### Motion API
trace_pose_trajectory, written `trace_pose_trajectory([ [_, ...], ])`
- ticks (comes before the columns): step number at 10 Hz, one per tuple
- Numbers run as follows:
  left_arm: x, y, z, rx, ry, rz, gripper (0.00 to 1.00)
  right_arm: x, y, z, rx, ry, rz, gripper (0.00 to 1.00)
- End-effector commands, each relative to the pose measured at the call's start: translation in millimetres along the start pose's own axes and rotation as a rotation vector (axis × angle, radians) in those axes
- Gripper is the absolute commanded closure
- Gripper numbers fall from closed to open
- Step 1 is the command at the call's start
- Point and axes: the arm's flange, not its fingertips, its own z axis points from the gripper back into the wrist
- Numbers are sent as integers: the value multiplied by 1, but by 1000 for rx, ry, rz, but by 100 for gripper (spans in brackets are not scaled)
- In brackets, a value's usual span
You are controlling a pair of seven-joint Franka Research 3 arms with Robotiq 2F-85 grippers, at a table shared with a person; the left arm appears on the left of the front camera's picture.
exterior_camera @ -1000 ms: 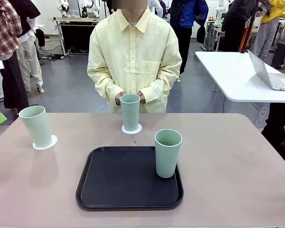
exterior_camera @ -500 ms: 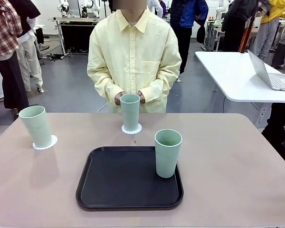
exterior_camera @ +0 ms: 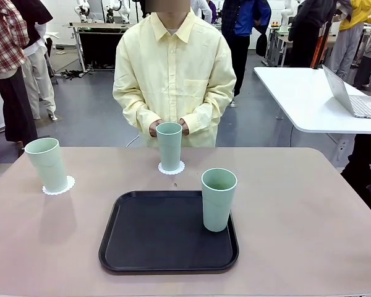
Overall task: Place coasters on the table and set cups on them.
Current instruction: Take one Reusable plastic cup from the Flat Tray and place it on a coaster set by the human.
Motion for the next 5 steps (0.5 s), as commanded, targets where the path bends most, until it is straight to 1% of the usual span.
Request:
trace_pose_trajectory([
  [1, 14, 10, 27, -71, -1, 21, 0, 3, -1, -1, 28, -19, 19, 0],
  [2, 12, 16, 31, -75, -1, 32, 0, 3, -1, -1, 28, -19, 19, 0],
  [3, 14, 16, 31, -55, 28, 21, 0, 3, -1, -1, 28, -19, 19, 0],
  [4, 12, 10, 27, -43, 50, -15, 0, 3, -1, -1, 28, -19, 19, 0],
  [5, 5, 18, 24, -65, 9, 51, 0, 3, -1, -1, 28, -19, 19, 0],
])
